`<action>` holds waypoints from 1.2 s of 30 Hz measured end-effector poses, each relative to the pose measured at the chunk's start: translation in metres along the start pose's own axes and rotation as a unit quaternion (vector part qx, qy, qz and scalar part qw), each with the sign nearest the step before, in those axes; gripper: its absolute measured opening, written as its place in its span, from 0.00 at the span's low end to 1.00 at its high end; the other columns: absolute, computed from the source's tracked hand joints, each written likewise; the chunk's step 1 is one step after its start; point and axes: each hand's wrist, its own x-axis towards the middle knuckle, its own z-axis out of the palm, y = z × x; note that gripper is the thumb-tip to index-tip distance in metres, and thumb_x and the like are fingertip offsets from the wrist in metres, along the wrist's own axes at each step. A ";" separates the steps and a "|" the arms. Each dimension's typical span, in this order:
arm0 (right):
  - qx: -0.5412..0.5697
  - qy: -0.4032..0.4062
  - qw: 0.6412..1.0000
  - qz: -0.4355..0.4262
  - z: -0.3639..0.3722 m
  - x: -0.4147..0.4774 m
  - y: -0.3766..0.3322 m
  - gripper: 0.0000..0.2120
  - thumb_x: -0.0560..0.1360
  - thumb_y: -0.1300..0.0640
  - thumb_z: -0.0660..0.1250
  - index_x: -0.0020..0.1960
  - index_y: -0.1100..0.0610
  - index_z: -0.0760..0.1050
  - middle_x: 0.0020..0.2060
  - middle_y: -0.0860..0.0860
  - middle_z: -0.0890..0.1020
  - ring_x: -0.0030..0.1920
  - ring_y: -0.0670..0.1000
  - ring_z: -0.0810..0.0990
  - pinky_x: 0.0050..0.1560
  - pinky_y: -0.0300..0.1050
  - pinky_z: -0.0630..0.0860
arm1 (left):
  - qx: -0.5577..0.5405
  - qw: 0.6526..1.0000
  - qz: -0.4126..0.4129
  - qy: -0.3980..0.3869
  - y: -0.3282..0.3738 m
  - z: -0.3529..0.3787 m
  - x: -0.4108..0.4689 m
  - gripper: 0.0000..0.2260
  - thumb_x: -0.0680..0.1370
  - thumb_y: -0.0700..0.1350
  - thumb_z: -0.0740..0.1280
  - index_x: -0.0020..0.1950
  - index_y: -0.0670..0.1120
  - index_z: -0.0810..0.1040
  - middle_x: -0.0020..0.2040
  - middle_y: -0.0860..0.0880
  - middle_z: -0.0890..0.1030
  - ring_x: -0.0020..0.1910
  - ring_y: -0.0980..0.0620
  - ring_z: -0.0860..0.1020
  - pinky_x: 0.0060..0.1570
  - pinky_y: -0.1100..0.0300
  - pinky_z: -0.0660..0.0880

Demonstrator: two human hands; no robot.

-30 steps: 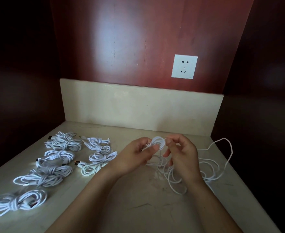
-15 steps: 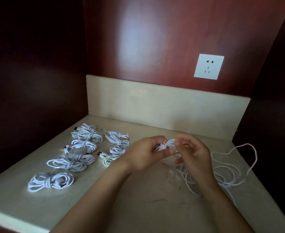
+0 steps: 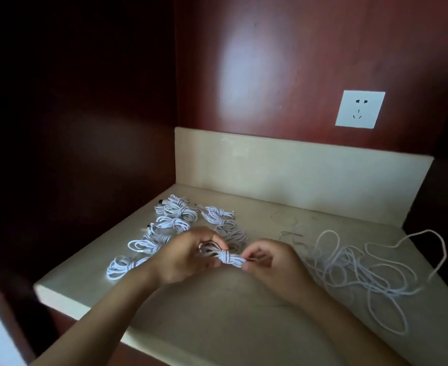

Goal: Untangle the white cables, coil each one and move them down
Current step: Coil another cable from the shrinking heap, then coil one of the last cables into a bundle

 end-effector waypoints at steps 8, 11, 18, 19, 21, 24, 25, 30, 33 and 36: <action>-0.260 -0.025 0.941 -0.213 0.025 0.005 -0.006 0.05 0.70 0.55 0.62 0.40 0.52 0.77 0.38 0.46 0.80 0.40 0.51 0.79 0.37 0.46 0.76 | 0.171 0.984 0.039 0.043 -0.017 -0.007 -0.015 0.14 0.67 0.42 0.74 0.49 0.57 0.79 0.48 0.60 0.77 0.49 0.62 0.75 0.51 0.67 0.70; -0.323 -0.010 0.913 -0.249 0.032 0.006 0.000 0.02 0.69 0.58 0.67 0.39 0.53 0.78 0.37 0.48 0.81 0.38 0.54 0.80 0.31 0.46 0.77 | 0.201 0.978 0.030 0.037 -0.019 -0.008 -0.015 0.13 0.68 0.45 0.72 0.49 0.58 0.78 0.47 0.62 0.74 0.48 0.63 0.73 0.51 0.65 0.68; -0.355 -0.061 0.892 -0.272 0.021 -0.003 -0.006 0.15 0.71 0.56 0.60 0.52 0.48 0.82 0.50 0.45 0.84 0.46 0.51 0.82 0.39 0.44 0.80 | 0.224 0.974 -0.011 0.013 -0.008 -0.009 -0.009 0.13 0.68 0.63 0.60 0.45 0.60 0.77 0.46 0.60 0.72 0.50 0.61 0.70 0.57 0.55 0.70; -0.351 -0.068 0.893 -0.272 0.016 -0.007 -0.008 0.18 0.71 0.57 0.60 0.57 0.47 0.80 0.55 0.46 0.83 0.48 0.50 0.82 0.42 0.43 0.80 | 0.228 0.973 -0.009 0.018 -0.004 -0.006 -0.006 0.14 0.68 0.65 0.59 0.44 0.60 0.77 0.46 0.60 0.72 0.50 0.61 0.70 0.57 0.55 0.70; -0.349 -0.066 0.898 -0.260 0.006 -0.015 -0.005 0.22 0.70 0.60 0.63 0.62 0.47 0.78 0.61 0.47 0.81 0.52 0.50 0.82 0.46 0.42 0.79 | 0.226 0.974 0.001 0.030 0.005 0.001 0.000 0.15 0.69 0.66 0.58 0.43 0.59 0.77 0.45 0.59 0.72 0.50 0.59 0.72 0.55 0.54 0.71; -0.385 -0.040 0.894 -0.225 -0.017 -0.025 -0.001 0.17 0.71 0.57 0.63 0.57 0.47 0.80 0.59 0.46 0.82 0.53 0.50 0.82 0.52 0.44 0.79 | 0.208 0.976 0.029 0.049 0.018 0.012 0.012 0.15 0.72 0.62 0.58 0.44 0.55 0.78 0.43 0.56 0.75 0.48 0.54 0.75 0.51 0.54 0.73; -0.398 -0.019 0.892 -0.213 -0.026 -0.029 0.001 0.15 0.72 0.55 0.61 0.53 0.47 0.82 0.56 0.46 0.83 0.52 0.50 0.82 0.53 0.43 0.78 | 0.200 0.978 0.039 0.050 0.023 0.017 0.017 0.14 0.73 0.61 0.58 0.44 0.54 0.78 0.43 0.56 0.76 0.47 0.54 0.76 0.50 0.54 0.73; -0.442 0.059 0.891 -0.083 -0.073 -0.055 0.016 0.11 0.70 0.49 0.63 0.47 0.46 0.83 0.48 0.41 0.83 0.51 0.48 0.79 0.57 0.41 0.66 | 0.128 0.990 0.061 0.005 0.053 0.054 0.045 0.12 0.73 0.57 0.58 0.44 0.55 0.80 0.43 0.56 0.79 0.45 0.58 0.77 0.48 0.56 0.75; -0.455 0.056 0.889 -0.008 -0.094 -0.071 0.023 0.13 0.69 0.46 0.63 0.49 0.45 0.81 0.48 0.41 0.81 0.54 0.48 0.77 0.57 0.42 0.68 | 0.142 0.984 0.077 -0.077 0.070 0.083 0.066 0.13 0.72 0.53 0.60 0.51 0.55 0.81 0.50 0.55 0.81 0.51 0.54 0.78 0.53 0.55 0.75; -0.424 0.057 0.904 0.019 -0.102 -0.082 0.029 0.13 0.69 0.48 0.66 0.53 0.45 0.80 0.53 0.41 0.80 0.60 0.48 0.75 0.61 0.44 0.72 | 0.188 0.970 0.075 -0.136 0.078 0.107 0.081 0.16 0.75 0.47 0.64 0.63 0.55 0.76 0.63 0.52 0.77 0.63 0.51 0.75 0.61 0.54 0.72</action>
